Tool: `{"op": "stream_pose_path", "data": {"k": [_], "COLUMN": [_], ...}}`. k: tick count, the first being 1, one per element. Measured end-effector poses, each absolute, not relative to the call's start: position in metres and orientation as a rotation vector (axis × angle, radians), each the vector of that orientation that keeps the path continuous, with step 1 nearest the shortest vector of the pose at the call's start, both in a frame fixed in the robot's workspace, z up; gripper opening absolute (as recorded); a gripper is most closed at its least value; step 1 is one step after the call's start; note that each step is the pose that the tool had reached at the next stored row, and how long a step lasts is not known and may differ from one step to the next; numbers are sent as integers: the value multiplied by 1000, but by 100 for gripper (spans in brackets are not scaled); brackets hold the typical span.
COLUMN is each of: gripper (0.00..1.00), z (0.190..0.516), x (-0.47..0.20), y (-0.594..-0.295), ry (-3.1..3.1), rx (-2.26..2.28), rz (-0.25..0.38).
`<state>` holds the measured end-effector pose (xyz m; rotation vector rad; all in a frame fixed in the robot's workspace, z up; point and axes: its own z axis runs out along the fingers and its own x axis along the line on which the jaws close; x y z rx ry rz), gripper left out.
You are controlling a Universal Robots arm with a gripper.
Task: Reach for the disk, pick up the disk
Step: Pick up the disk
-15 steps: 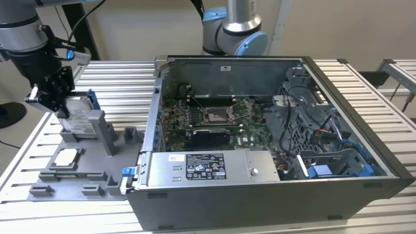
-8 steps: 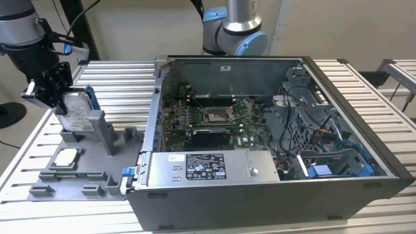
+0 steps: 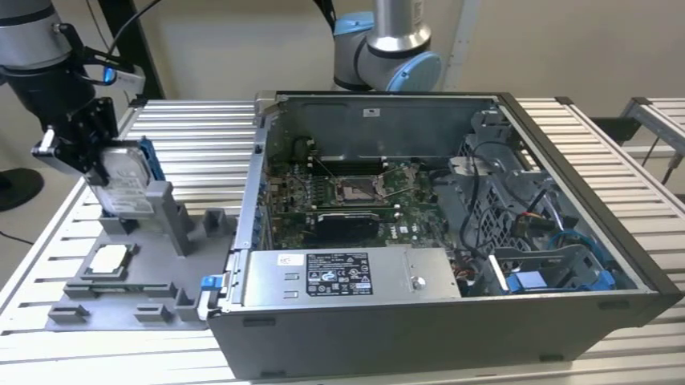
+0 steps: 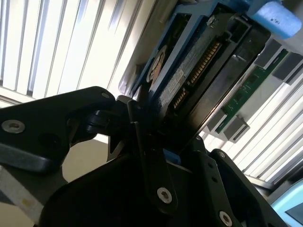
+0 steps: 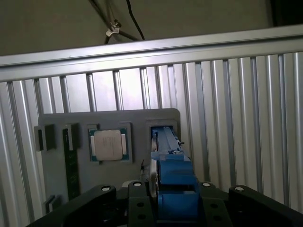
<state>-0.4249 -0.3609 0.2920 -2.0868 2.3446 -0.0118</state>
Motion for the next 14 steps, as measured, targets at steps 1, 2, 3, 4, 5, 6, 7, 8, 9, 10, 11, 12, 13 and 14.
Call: {"op": "stream_pose_path", "data": {"k": [1, 2, 3, 4, 5, 6, 7, 8, 9, 10, 11, 12, 13, 14], "gripper": [0, 0, 0, 0, 0, 0, 0, 0, 0, 0, 0, 0, 0, 0], "z": [293, 295, 296, 298, 300, 302, 304, 306, 308, 310, 312, 313, 315, 317], "x": [-425, -425, -425, -425, -425, -425, -425, -425, -425, -425, -425, -425, -425, -425], "y": [-361, -361, -361, -361, -361, -361, -361, -361, -361, -361, -361, -361, -361, -361], "ry": [2345, 2345, 2345, 2345, 2345, 2345, 2345, 2344, 2344, 2344, 2344, 2344, 2345, 2345], "rx": [-2087, -2087, -2087, -2087, -2087, -2087, -2087, -2087, -2087, -2087, -2087, -2087, -2087, -2087], "rz": [-12, -12, -12, -12, -12, -12, -12, -12, -12, -12, -12, -12, -12, -12]}}
